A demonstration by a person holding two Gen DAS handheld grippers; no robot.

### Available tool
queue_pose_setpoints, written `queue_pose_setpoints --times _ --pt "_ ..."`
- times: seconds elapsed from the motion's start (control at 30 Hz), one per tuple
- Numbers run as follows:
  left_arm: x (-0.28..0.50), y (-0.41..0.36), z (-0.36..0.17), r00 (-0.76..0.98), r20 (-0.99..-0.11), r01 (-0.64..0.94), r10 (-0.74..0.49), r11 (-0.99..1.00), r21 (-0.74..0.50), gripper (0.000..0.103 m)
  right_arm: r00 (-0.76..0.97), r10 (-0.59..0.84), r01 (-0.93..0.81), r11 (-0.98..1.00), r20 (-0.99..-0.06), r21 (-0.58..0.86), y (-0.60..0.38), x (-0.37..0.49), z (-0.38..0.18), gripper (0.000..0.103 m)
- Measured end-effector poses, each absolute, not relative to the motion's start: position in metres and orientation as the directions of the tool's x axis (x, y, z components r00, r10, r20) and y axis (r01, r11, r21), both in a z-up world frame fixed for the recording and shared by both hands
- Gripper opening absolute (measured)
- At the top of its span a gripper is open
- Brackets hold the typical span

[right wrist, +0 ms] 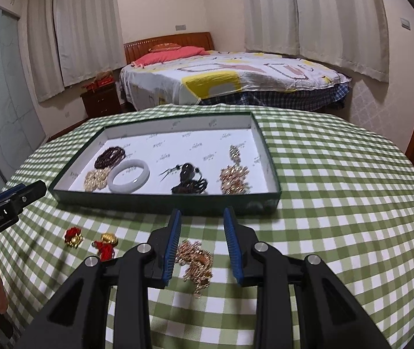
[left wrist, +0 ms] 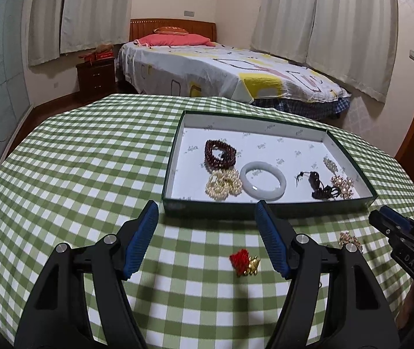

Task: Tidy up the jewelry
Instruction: 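Grasp the red knot charm with the left tool while the right tool grasps the gold chain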

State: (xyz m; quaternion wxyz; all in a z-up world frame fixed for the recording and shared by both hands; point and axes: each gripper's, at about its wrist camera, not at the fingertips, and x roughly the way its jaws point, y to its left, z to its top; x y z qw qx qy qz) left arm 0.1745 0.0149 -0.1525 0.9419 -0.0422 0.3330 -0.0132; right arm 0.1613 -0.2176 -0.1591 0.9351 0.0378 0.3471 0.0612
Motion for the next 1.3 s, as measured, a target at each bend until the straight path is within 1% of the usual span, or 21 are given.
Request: queue_pose_setpoints --times 0.67,0.7,0.77,0.83,0.93,1.1,1.3 --pt "0.173 0.015 -0.166 0.752 -0.657 -0.004 -0.053 0.996 -0.085 0.067 0.615 0.141 -0.097 0.99 -0.776 0.103 -0.205 0.185 -0.191 0.031" --pt "0.173 0.015 -0.167 0.751 -0.659 -0.005 -0.052 0.996 -0.083 0.067 0.616 0.138 -0.096 0.99 -0.776 0.1 -0.205 0.185 -0.191 0.03" --pt "0.173 0.015 -0.168 0.748 -0.662 -0.006 -0.051 0.996 -0.084 0.067 0.615 0.141 -0.1 0.99 -0.776 0.1 -0.205 0.184 -0.191 0.023" --pt "0.173 0.014 -0.17 0.744 -0.666 -0.005 -0.052 0.997 -0.083 0.067 0.614 0.154 -0.109 0.988 -0.774 0.109 -0.206 0.183 -0.191 0.012" --pt "0.172 0.013 -0.172 0.74 -0.671 -0.004 -0.053 0.997 -0.083 0.067 0.619 0.148 -0.111 0.989 -0.772 0.101 -0.205 0.181 -0.19 0.01" --pt "0.17 0.011 -0.177 0.729 -0.683 -0.001 -0.057 0.996 -0.085 0.067 0.659 0.126 -0.077 0.992 -0.742 0.1 -0.217 0.173 -0.183 0.009" --pt "0.171 0.003 -0.183 0.715 -0.696 0.017 -0.066 0.997 -0.077 0.067 0.673 0.114 -0.046 0.993 -0.731 0.113 -0.232 0.168 -0.179 0.009"
